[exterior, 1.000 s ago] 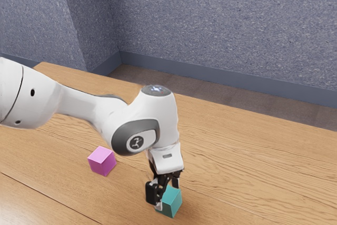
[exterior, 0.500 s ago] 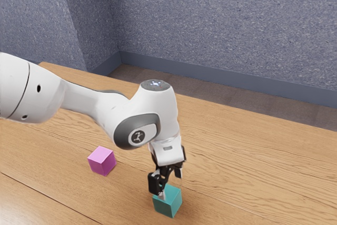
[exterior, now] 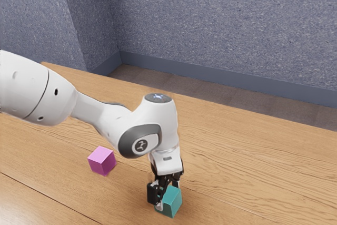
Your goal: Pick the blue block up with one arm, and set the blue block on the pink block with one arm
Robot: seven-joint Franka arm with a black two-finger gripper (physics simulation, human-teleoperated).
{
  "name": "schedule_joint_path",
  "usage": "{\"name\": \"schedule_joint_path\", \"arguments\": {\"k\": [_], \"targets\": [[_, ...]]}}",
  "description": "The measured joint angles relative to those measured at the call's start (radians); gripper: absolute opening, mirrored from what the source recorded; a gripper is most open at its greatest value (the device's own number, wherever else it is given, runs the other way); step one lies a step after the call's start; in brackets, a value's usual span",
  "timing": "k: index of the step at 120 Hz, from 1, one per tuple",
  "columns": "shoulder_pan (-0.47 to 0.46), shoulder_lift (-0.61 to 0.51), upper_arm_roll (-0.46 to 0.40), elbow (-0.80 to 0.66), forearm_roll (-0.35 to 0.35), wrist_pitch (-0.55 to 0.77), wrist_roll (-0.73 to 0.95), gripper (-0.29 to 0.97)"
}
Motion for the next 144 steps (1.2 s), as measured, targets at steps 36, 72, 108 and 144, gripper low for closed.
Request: {"name": "schedule_joint_path", "arguments": {"k": [36,72,108,144], "targets": [[0.000,0.023,0.000,0.000,0.001,0.020,0.007,0.52],[0.007,-0.217,-0.003,-0.007,0.004,-0.059,0.012,0.33],[0.051,-0.357,0.094,-0.001,-0.003,-0.253,0.078,0.35],[0.070,-0.351,0.207,0.017,-0.001,-0.297,0.204,0.35]]}}
